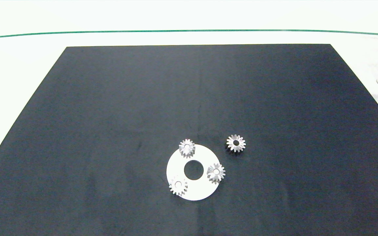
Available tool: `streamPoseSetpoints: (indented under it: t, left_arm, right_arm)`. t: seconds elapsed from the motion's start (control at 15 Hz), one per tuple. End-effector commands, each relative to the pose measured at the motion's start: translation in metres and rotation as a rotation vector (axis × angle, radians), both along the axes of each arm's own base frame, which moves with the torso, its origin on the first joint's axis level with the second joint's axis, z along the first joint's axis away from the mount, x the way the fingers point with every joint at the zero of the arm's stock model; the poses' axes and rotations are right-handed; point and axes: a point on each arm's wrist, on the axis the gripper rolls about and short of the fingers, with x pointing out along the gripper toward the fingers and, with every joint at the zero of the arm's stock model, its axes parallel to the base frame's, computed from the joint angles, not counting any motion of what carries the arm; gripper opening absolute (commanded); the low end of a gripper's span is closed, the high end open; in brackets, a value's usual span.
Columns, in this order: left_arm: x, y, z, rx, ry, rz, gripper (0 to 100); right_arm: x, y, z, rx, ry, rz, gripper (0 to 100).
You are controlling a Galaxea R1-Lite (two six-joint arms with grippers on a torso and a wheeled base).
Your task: Remove an incorrectly installed larger gear and replace it with the correct smaller gear
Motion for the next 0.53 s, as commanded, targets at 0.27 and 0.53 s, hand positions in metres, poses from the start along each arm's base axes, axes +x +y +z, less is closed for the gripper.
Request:
streamPoseSetpoints:
  t: [0.27,0.53]
  left_arm:
    - [-0.001,-0.013,-0.049,-0.04,0.03,0.113,100]
    - [0.06,-0.018,-0.128,-0.059,0.212,-0.177,100]
  right_arm:
    - [0.003,0.007,-0.056,0.074,-0.019,-0.027,100]
    - [0.046,0.01,-0.113,0.026,0.019,0.141,100]
